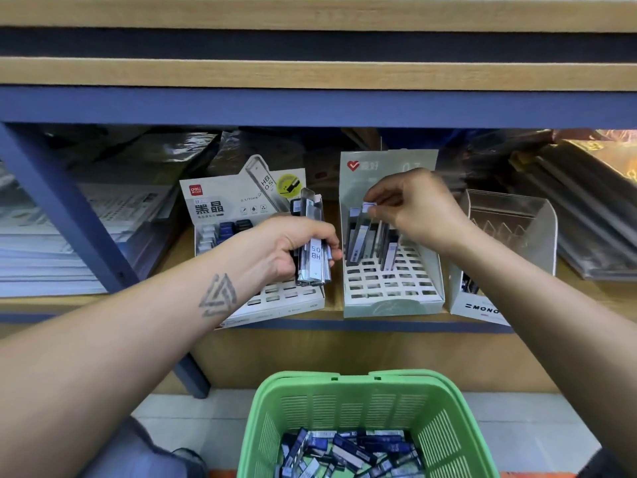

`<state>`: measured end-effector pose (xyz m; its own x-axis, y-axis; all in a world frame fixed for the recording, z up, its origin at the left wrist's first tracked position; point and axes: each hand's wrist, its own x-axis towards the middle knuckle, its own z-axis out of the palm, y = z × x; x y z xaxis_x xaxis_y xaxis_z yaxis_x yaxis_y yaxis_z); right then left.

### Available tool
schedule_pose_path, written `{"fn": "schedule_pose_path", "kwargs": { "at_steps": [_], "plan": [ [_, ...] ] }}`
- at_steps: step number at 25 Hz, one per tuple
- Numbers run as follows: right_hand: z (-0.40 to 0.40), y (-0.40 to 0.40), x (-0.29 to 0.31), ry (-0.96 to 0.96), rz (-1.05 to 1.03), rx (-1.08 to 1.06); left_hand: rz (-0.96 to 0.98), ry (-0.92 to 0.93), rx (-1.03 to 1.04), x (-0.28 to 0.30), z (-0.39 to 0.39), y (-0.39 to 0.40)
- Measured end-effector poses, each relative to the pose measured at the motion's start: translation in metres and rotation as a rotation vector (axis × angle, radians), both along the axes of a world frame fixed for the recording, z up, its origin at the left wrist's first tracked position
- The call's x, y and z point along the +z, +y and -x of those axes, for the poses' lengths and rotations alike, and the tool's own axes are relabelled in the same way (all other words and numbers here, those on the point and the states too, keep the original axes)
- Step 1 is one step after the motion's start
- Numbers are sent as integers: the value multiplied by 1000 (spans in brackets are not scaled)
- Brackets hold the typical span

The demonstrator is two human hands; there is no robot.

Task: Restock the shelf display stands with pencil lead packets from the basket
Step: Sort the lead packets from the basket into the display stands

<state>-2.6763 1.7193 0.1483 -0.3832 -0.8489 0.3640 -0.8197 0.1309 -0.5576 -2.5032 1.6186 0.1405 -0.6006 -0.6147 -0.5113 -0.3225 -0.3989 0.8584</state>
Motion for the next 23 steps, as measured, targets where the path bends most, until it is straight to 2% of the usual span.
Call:
{"fn": "schedule_pose_path", "kwargs": {
  "at_steps": [6, 12, 18, 23],
  "plan": [
    [-3, -6, -2, 77, -42, 12, -9, -3, -17, -5, 0, -1],
    [-12, -10, -8, 339, -20, 53, -23, 9, -5, -7, -2, -2],
    [-11, -7, -6, 310, -65, -22, -19, 2, -9, -7, -2, 3],
    [-11, -4, -8, 175, -9, -53, -20, 12, -12, -7, -1, 7]
  ]
}}
